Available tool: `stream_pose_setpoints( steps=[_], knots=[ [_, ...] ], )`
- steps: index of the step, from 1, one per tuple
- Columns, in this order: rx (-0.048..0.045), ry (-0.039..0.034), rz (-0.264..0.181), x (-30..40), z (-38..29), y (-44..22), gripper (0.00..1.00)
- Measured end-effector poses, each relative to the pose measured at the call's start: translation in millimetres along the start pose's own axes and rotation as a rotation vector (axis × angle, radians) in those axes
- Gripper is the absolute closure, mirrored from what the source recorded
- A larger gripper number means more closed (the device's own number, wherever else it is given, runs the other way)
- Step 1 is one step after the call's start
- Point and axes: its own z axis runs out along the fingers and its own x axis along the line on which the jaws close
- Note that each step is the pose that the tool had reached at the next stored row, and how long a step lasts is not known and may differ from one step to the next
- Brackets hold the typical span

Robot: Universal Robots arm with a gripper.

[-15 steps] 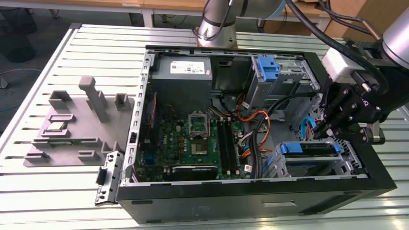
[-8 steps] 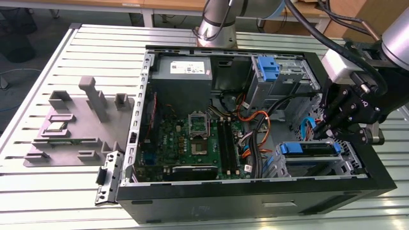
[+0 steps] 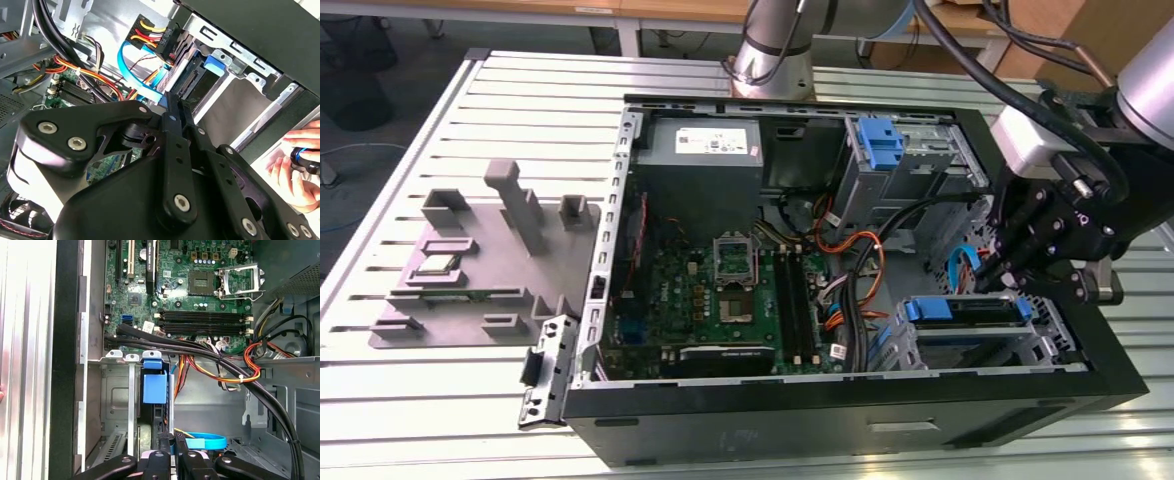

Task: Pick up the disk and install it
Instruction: 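Insert the first disk wire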

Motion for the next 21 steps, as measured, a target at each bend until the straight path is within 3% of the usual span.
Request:
stream_pose_setpoints(
  steps=[13, 21],
  knots=[
    [0.0001, 0.0, 0.0, 1.4, 0.7, 0.0, 0.84],
    [0.0039, -0.0053, 0.0, 5.2, 3.0, -0.1, 0.84]
  ],
)
